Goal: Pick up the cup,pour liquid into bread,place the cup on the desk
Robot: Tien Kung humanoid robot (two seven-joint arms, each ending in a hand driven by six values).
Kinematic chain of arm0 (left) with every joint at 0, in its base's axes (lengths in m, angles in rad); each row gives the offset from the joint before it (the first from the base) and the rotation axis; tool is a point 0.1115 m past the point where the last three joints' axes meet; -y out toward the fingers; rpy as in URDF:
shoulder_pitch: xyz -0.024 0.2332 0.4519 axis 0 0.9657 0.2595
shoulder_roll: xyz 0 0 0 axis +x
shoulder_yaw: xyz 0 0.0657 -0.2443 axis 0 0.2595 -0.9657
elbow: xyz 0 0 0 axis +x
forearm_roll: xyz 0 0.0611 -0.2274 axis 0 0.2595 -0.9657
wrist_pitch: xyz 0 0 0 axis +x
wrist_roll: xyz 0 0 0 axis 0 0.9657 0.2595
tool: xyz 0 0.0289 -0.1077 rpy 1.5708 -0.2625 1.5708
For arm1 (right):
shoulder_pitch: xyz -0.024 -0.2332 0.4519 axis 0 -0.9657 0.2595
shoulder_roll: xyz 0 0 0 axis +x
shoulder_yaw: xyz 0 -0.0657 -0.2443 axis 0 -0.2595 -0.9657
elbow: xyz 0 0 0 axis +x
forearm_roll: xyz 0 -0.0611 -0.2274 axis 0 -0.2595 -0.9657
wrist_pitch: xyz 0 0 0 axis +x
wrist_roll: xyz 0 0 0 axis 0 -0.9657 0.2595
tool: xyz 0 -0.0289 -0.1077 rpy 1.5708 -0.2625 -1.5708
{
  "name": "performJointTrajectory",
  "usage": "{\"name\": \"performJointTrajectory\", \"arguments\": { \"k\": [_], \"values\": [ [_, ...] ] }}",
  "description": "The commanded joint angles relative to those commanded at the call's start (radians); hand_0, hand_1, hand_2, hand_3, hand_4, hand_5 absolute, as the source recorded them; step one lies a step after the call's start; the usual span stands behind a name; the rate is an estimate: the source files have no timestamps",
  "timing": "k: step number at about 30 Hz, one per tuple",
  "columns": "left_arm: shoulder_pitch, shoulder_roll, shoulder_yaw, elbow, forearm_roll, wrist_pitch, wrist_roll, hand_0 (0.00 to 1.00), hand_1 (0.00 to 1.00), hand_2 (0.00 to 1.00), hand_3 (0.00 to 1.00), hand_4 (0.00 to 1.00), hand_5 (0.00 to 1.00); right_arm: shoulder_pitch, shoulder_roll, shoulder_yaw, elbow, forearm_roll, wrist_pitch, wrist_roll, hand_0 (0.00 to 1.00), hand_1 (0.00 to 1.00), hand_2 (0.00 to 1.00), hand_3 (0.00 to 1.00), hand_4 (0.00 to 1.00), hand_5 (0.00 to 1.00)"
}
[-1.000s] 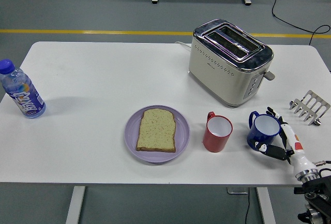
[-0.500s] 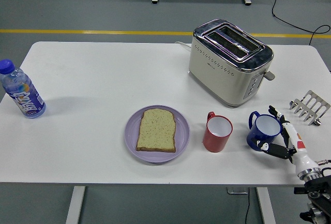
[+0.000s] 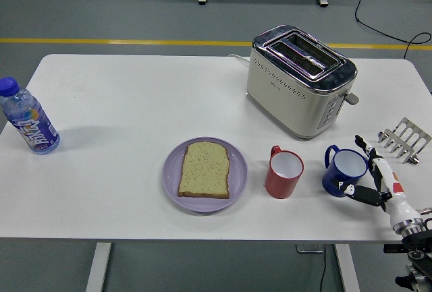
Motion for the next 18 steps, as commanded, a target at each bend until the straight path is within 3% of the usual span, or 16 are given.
{"name": "performJointTrajectory", "arguments": {
  "k": [12,18],
  "values": [
    [-0.001,0.001,0.001,0.000,-0.002,-0.001,0.000,0.690,0.756,0.773,0.611,0.396,0.998,-0.027,-0.017,0.042,0.051,-0.032,0.000,-0.010,0.968,0.836,0.989,0.998,0.948,0.027],
    [0.000,-0.001,-0.005,0.001,0.003,0.001,0.003,0.690,0.756,0.773,0.611,0.396,0.998,-0.052,-0.036,0.074,0.140,-0.055,0.003,-0.025,0.968,0.836,0.987,0.998,0.949,0.033]
  ]
}}
